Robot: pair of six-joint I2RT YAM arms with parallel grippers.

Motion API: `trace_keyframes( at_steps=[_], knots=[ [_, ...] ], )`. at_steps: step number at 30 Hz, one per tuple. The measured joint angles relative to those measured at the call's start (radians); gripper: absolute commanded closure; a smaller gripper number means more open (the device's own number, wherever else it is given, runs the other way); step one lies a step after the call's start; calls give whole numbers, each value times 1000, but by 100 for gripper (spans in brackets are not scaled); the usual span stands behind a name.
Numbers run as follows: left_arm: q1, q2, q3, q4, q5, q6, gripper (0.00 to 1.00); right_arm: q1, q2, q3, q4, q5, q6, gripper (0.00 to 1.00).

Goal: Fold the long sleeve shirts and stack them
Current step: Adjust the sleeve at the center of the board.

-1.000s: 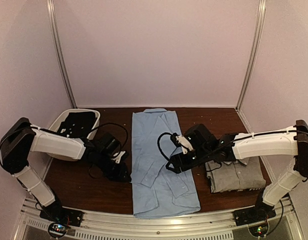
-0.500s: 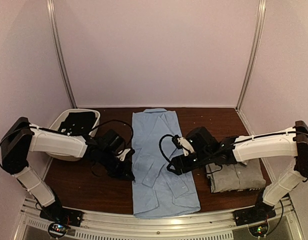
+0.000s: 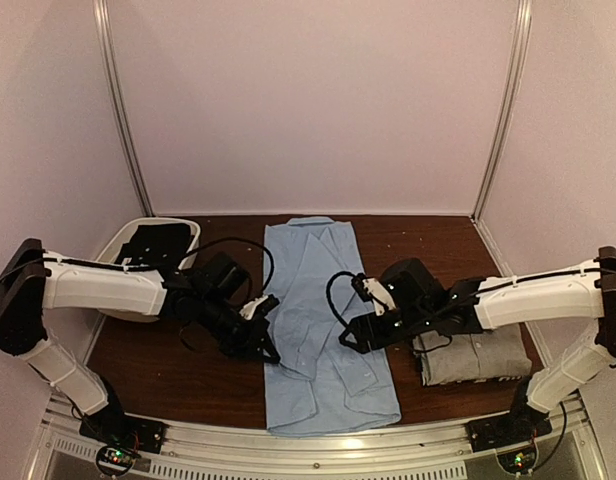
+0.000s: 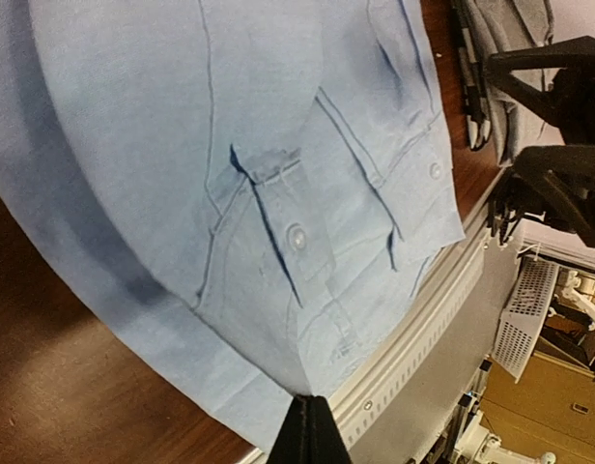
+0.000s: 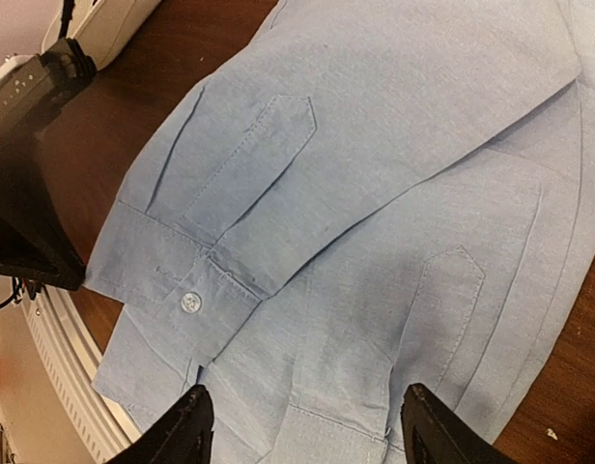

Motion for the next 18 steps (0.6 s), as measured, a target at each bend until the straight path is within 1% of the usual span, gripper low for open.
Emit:
trace_keyframes(
  at_steps=[4, 8, 18],
  knots=[
    [0, -48, -13, 48, 63, -57, 100, 0, -18, -33, 9, -7, 21, 33],
    [-3, -84, -57, 102, 114, -116, 100, 0, -50, -61, 13, -11, 43, 33],
    [-51, -94, -192, 145, 112, -163, 100, 34, -99, -105, 30, -2, 96, 34]
  ],
)
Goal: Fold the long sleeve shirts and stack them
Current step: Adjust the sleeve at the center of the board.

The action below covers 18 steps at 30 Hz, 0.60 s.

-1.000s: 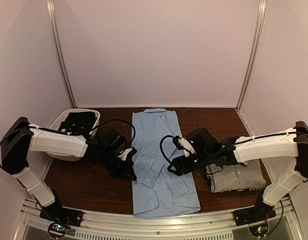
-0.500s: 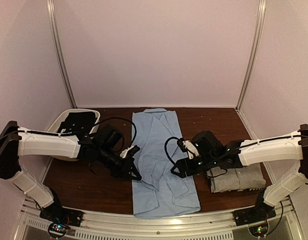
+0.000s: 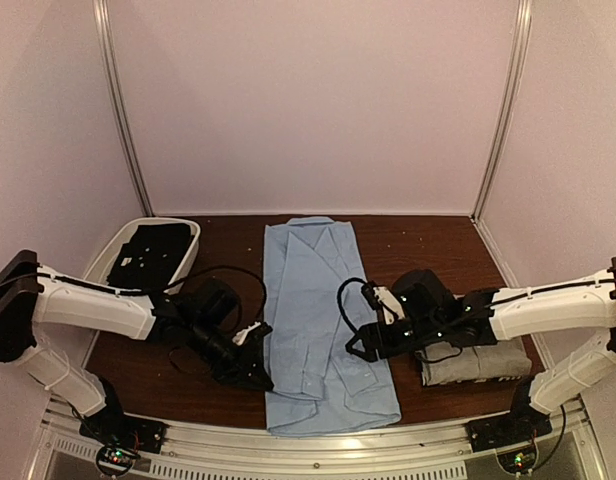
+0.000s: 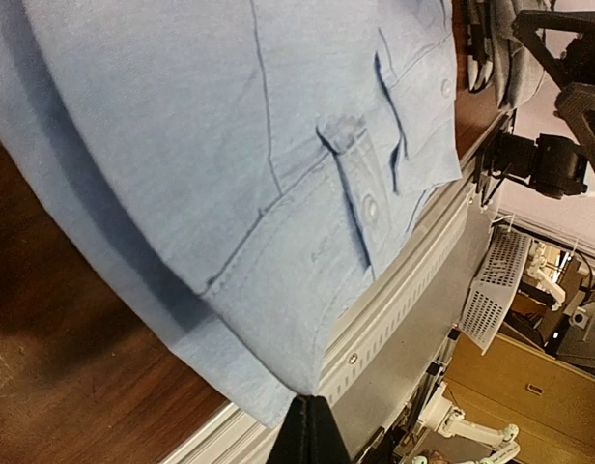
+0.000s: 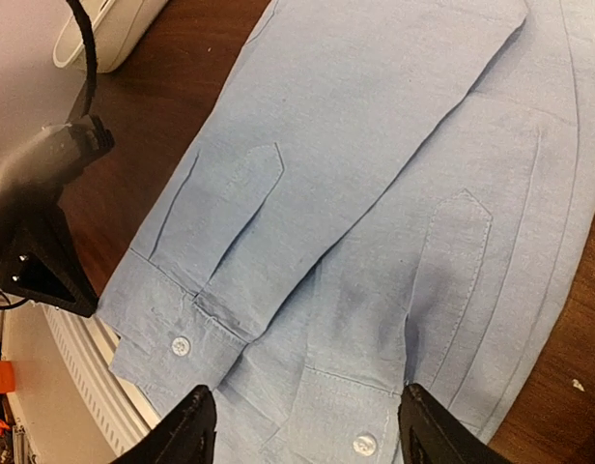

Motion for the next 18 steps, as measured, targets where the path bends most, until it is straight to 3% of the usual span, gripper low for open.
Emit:
trace_keyframes(
  at_steps=[18],
  knots=[
    [-75, 40, -66, 126, -95, -24, 100, 39, -9, -24, 32, 72, 51, 37]
  ],
)
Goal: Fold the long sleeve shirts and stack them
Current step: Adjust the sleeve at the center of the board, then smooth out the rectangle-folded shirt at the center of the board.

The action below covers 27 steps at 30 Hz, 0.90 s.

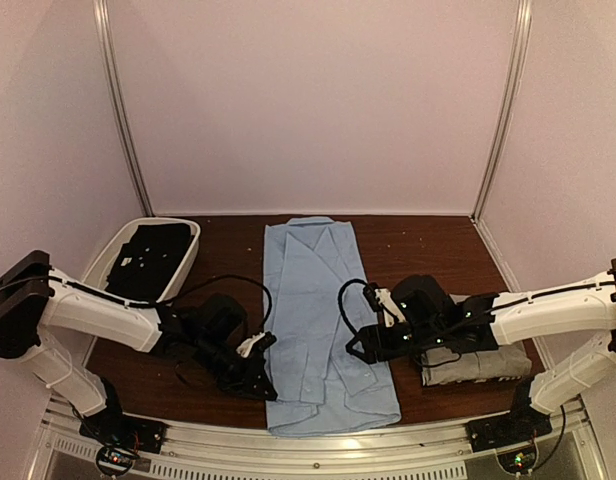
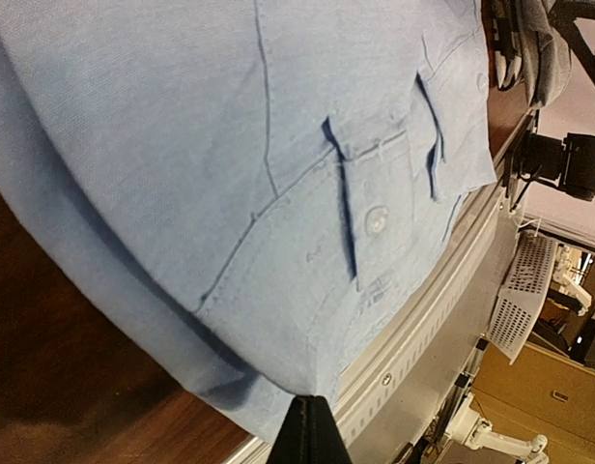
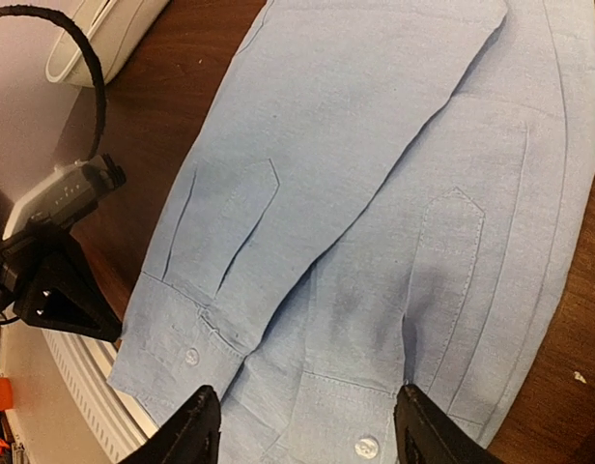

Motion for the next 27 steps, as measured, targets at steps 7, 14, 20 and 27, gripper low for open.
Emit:
trace_keyframes(
  at_steps=[7, 14, 20, 27],
  knots=[
    [-2, 0, -17, 4, -46, 8, 73, 2, 0, 0, 0, 8, 4, 40],
    [-2, -83, 35, -195, -227, 64, 59, 0, -10, 10, -27, 76, 5, 54],
    [56, -134, 193, -289, -358, 144, 61, -64, -11, 74, -35, 118, -13, 69],
    [226, 92, 454, -240, -378, 265, 64, -169, 30, 170, 17, 111, -59, 79]
  ],
)
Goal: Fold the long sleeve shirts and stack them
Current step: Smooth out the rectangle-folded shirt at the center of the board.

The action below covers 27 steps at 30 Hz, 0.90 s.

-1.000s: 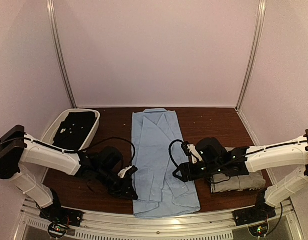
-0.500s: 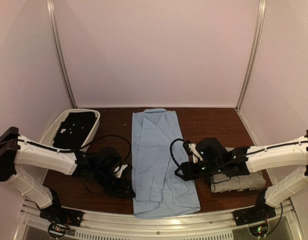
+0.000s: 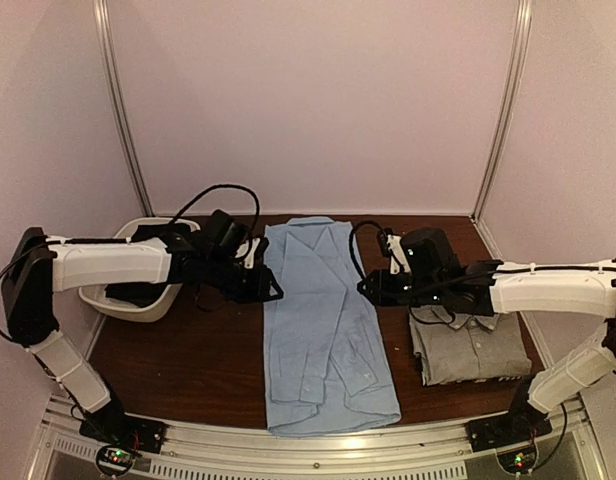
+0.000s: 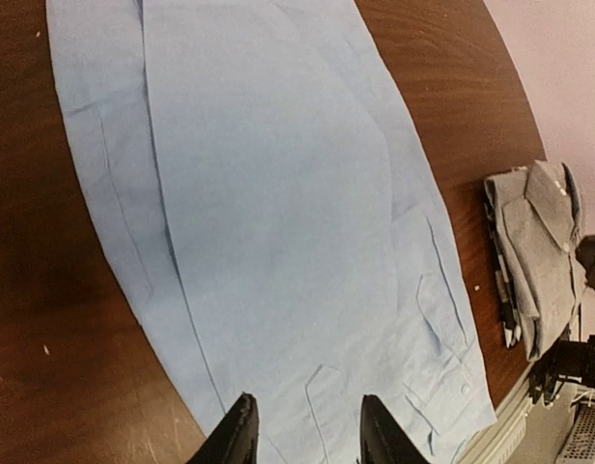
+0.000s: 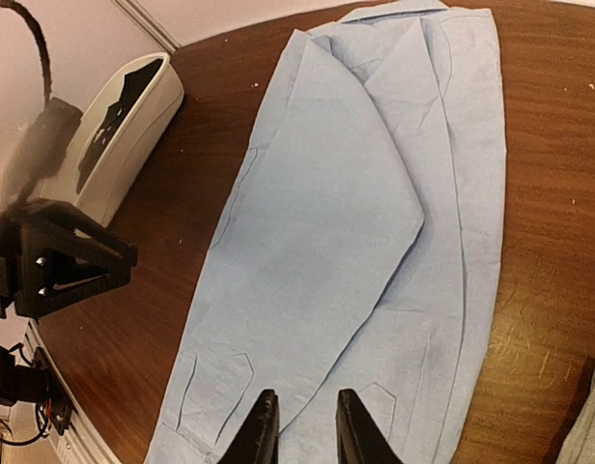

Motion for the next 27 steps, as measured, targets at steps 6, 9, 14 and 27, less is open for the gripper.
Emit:
trace_keyframes(
  at_steps=[6, 9, 14, 27],
  knots=[
    [96, 317, 308, 58, 19, 74, 68, -78, 87, 62, 48, -57, -26, 82],
    [136, 471, 460, 105, 43, 89, 69, -106, 120, 74, 53, -86, -32, 83],
    [197, 686, 666, 143, 98, 89, 71, -141, 170, 93, 71, -136, -46, 84],
    [330, 933, 890, 175, 166, 47, 71, -159, 267, 146, 118, -229, -54, 84]
  ],
)
